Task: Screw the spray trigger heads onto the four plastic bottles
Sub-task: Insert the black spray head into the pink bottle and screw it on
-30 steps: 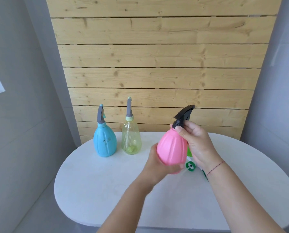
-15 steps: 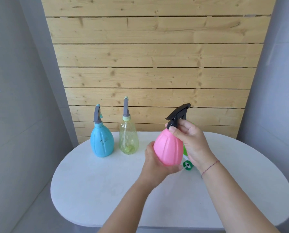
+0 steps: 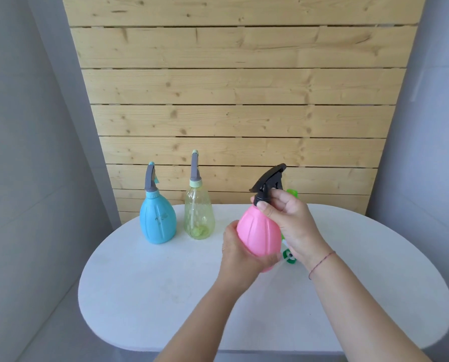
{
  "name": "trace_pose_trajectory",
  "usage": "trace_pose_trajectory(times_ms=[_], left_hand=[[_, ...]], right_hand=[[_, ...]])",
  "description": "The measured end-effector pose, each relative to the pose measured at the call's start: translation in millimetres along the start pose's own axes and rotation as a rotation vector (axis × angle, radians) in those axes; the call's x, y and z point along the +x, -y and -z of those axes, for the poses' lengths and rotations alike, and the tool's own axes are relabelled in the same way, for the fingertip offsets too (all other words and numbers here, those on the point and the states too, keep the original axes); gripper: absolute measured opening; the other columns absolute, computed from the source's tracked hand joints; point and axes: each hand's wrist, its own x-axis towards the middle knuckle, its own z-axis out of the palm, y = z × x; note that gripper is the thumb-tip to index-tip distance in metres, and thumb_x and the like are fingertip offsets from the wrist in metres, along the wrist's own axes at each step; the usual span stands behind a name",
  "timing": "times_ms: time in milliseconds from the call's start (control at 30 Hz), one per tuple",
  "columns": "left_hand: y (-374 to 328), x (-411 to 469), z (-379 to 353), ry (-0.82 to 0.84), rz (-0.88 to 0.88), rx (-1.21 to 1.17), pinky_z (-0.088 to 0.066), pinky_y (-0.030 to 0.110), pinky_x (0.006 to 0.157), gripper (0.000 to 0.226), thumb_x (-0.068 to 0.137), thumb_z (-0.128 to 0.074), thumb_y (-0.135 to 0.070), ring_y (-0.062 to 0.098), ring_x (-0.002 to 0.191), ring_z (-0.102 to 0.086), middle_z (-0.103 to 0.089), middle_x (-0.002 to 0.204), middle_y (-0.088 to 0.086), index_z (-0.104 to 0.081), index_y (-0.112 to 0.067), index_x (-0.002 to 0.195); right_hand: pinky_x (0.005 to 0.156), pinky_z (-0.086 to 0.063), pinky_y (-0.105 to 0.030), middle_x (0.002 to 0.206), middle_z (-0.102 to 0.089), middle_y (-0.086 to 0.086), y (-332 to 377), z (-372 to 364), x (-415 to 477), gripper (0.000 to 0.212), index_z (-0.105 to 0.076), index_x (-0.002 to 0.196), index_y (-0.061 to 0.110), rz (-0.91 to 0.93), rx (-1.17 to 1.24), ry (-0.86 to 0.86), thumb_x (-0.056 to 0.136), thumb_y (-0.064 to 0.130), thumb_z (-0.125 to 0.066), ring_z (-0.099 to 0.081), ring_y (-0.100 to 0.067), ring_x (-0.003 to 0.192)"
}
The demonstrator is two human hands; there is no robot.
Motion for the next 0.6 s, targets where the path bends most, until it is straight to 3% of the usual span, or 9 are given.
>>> trace_pose_trajectory(times_ms=[67,133,267,433,600], left_hand=[[-2.9,5.5,19.3,0.242,0.040,-0.104,-0.055,0.022,0.078,0.088,0.057,-0.090,-0.028,0.012,0.111,-0.059,-0.056,0.123,-0.005,-0.038,-0.035,0.127],[-4.3,8.3,34.1,0.354,0.052,-0.117,-0.054,0.025,0.082,0.083,0.056,-0.090,-0.026,0.011,0.110,-0.061,-0.061,0.121,-0.006,-0.044,-0.037,0.125],[-1.7,2.9,15.7,0.135,-0.015,-0.022,-0.053,0.017,0.071,0.083,0.057,-0.089,-0.028,0.004,0.102,-0.061,-0.060,0.114,-0.012,-0.040,-0.040,0.123],[-0.1,0.5,-0.1,-0.051,-0.094,-0.076,-0.052,0.010,0.061,0.082,0.061,-0.089,-0.022,0.008,0.104,-0.058,-0.057,0.117,-0.006,-0.038,-0.034,0.125],[-2.6,2.5,-2.9,-0.114,-0.082,-0.054,-0.058,0.027,0.071,0.083,0.060,-0.088,-0.015,0.017,0.105,-0.059,-0.058,0.118,-0.001,-0.038,-0.030,0.124]], right_hand=[[0.097,-0.048,-0.033,0.104,-0.074,-0.009,4.6,9.7,-0.5,0.029,-0.066,0.108,0.009,-0.028,0.076,0.085,0.079,0.011,-0.068,-0.067,-0.015,0.099],[0.097,-0.049,-0.032,0.103,-0.074,-0.010,5.5,14.0,-2.4,0.034,-0.067,0.108,0.010,-0.059,0.140,0.142,0.075,0.016,-0.068,-0.068,-0.016,0.101],[0.096,-0.048,-0.028,0.101,-0.075,-0.005,1.4,1.9,-4.0,0.026,-0.068,0.108,0.012,-0.008,0.044,0.062,0.082,0.009,-0.067,-0.067,-0.014,0.100],[0.100,-0.047,-0.030,0.110,-0.073,-0.008,1.2,-12.2,-3.0,0.036,-0.064,0.118,0.008,0.064,-0.060,-0.051,0.083,0.010,-0.068,-0.066,-0.019,0.109],[0.093,-0.048,-0.023,0.108,-0.073,-0.004,-4.7,-25.0,-1.8,0.034,-0.065,0.115,0.011,0.119,-0.099,-0.156,0.081,0.011,-0.070,-0.067,-0.013,0.104]])
